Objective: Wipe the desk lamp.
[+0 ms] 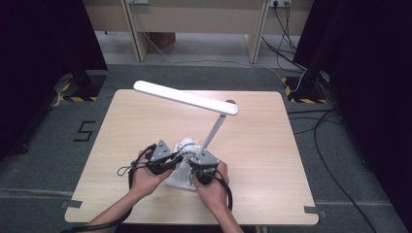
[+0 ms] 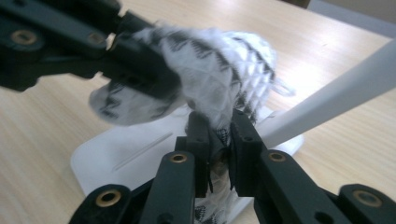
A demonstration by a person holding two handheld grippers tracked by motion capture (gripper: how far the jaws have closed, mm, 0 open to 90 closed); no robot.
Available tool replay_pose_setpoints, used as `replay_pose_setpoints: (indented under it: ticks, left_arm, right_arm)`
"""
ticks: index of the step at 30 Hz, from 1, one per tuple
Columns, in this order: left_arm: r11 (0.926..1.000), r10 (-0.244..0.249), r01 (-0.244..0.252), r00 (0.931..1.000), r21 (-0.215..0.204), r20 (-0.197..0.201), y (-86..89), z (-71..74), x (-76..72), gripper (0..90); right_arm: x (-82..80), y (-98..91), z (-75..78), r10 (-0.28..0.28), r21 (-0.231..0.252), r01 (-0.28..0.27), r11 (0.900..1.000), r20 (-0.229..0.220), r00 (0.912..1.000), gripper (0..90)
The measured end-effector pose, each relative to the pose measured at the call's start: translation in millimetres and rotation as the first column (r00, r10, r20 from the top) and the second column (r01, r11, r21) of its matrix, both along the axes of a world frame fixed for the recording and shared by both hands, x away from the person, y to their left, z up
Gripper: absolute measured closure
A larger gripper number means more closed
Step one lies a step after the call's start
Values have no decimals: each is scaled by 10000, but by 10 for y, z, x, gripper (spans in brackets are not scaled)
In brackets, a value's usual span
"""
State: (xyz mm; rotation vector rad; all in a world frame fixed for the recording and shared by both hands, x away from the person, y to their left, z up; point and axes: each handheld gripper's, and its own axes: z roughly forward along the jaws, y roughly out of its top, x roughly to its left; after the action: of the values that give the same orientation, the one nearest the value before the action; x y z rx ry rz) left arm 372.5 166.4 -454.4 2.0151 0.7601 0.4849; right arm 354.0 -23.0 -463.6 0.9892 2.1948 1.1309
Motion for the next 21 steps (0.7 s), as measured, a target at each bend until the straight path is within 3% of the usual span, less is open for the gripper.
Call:
replay_pose_setpoints:
  ticks: [6,10,14,21]
  left_arm:
    - [9997,-146,145,9999,-214,-32,27,17,-39,743]
    - [9973,-512,501,9985,-541,-190,73,77,-57,596]
    - [9946,-648,651,9979,-811,63,85,169,-114,497]
    - [9933,-703,739,9966,-884,432,141,315,-108,508]
  right_arm:
    - [-13,-7,40,-112,164,109,9998,179,9998,828]
    - [-27,-46,69,-166,168,162,9997,210,9996,828]
    - [-36,-102,69,-226,58,225,9997,156,9996,828]
    - [-58,-203,33,-349,-35,349,9994,13,9994,828]
